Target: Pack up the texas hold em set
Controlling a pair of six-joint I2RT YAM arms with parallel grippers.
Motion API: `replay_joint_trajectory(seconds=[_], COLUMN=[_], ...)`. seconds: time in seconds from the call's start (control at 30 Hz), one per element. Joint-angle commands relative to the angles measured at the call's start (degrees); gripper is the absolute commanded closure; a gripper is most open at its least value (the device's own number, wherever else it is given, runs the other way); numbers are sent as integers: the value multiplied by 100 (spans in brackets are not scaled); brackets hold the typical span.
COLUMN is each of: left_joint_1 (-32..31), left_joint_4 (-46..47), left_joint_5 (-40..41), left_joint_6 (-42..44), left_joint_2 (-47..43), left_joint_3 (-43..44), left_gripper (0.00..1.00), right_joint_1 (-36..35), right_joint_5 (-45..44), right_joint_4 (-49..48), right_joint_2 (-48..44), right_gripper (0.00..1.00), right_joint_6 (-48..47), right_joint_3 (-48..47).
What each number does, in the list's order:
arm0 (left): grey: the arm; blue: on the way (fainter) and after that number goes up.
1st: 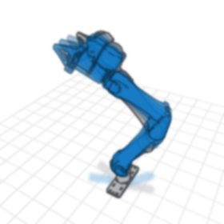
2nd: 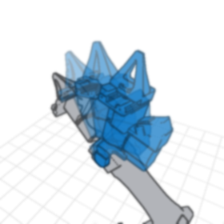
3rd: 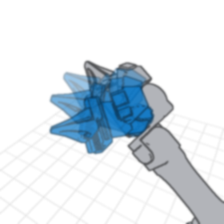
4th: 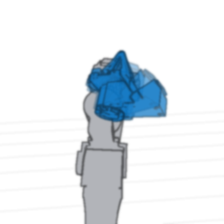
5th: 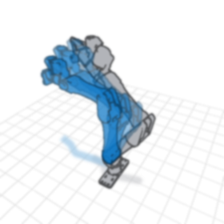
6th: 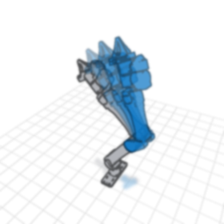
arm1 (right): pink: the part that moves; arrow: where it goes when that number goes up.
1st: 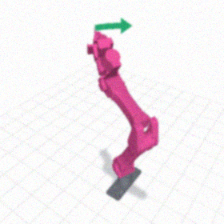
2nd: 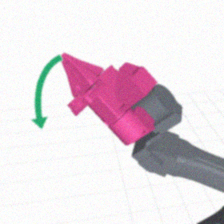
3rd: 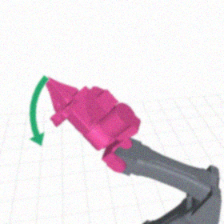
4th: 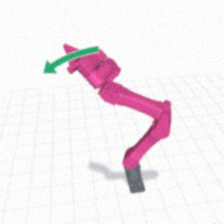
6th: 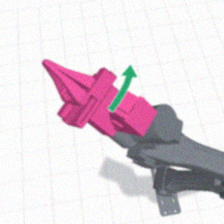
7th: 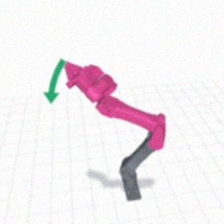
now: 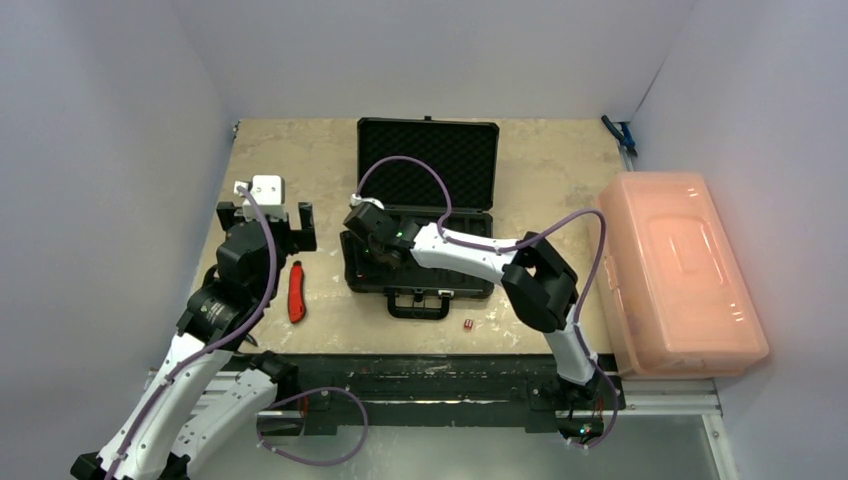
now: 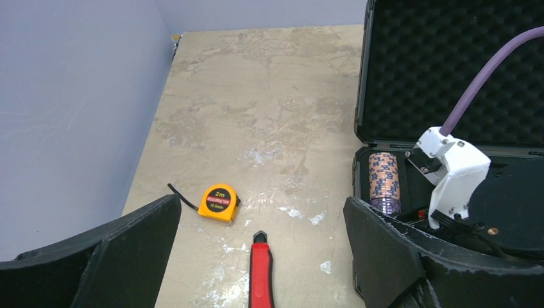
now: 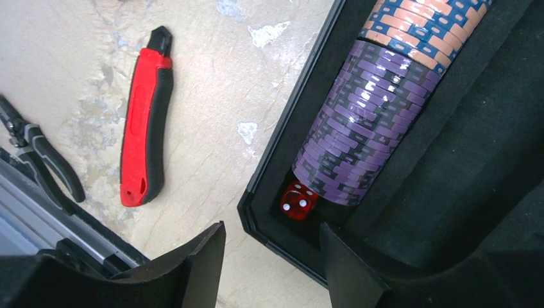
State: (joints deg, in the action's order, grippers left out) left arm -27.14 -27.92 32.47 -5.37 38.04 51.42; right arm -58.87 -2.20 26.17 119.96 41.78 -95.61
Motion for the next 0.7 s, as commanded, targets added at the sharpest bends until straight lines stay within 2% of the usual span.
replay_joint_trajectory(seconds=[0.0,0.23,0.3,0.47,0.67], left_joint_1=[-11,-5,-10,-11,-11], left_joint_4=[193,234,257,160,-10], left_joint_5=[174,306,321,283,-353], left_joint_6=[-33,24,38,-152,-296], left_joint_2=[-16,-29,-49,-18,140], left_joint_3=[21,-15,-34,-28,127], left_gripper=[0,0,0,0,0], right_joint_1=[-20,-32,-37,-37,-37], right_joint_5=[-118,-270,-356,-716,-1563], right_joint_4=[25,124,133,305,515], right_joint_2=[-650,-1147,-1303,-1711,-2326], right_gripper=[39,27,20,10,4], right_joint_6=[-160,-178,-194,-229,-229], right_joint_3=[-8,36,80,197,690])
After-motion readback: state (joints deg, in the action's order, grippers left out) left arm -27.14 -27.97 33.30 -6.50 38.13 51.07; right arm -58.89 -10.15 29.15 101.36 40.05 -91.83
